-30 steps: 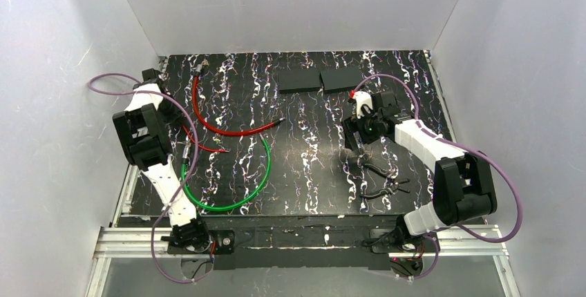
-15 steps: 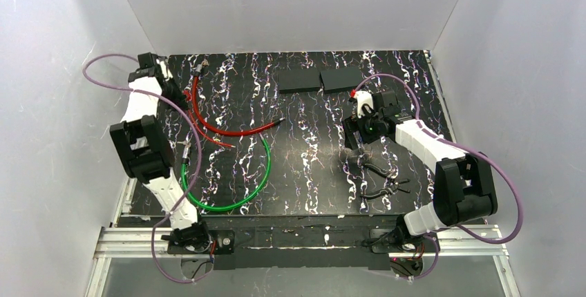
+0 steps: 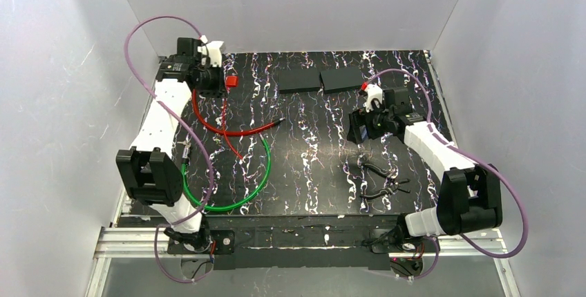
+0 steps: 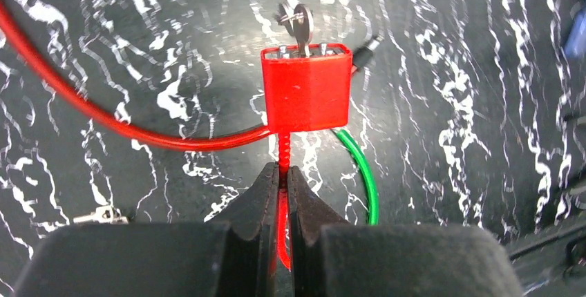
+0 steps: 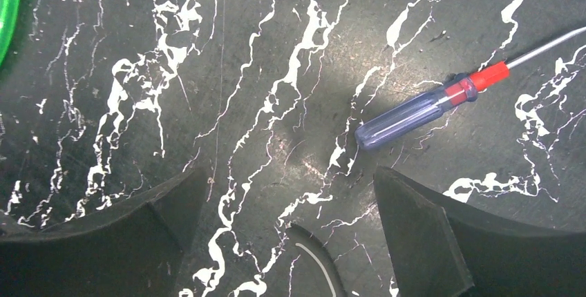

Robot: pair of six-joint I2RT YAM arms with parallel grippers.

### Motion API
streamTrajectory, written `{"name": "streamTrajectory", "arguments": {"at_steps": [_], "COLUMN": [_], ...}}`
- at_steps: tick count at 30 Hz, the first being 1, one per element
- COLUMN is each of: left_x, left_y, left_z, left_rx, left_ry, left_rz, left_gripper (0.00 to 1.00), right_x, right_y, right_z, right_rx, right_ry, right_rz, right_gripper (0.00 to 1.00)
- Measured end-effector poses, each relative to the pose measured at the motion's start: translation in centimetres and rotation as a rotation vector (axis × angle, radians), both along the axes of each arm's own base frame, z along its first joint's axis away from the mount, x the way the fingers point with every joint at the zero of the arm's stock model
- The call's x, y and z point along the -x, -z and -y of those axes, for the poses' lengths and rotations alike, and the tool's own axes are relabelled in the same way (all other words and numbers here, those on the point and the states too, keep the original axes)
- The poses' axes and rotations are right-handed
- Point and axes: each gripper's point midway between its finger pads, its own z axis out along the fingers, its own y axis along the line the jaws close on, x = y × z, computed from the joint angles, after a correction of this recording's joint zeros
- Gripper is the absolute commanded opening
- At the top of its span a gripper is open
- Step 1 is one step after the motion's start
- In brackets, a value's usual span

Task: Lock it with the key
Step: Pick up the lock from the center of the board.

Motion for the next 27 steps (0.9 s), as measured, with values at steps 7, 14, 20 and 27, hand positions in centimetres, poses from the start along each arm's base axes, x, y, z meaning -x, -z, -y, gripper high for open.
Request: {"name": "streamTrajectory", "arguments": {"at_steps": [7,14,20,27], "left_x": [3.1,8.1,13.8,15.3], "left_y": [-1.6,-1.7,-1.5,0.3], "left_z": [5.8,11.9,15.9,17.6], "left_rx": [-0.080,-0.185,-0.348,-0.489], "left_ry": [0.315,0.680,1.002,1.190], "left_rz": [0.048,0.100,0.191,0.186], "left_gripper": [0.00,0.00,0.00,0.00], "right_x": [0.3,0.8,1.7,2.7], "right_y": [-1.6,-4.1,-5.6,-5.9], "right_z": [-0.3,-0.8,-1.2,-1.6], "right_rx": [-0.096,-0.226,-0.400,-0.478], "right_ry": [0.003,-0.015,-0.088,-0.150], "right_rz": [-0.002,0.011,-0.033,-0.074], "right_gripper": [1.00,1.00,1.00,1.00]}}
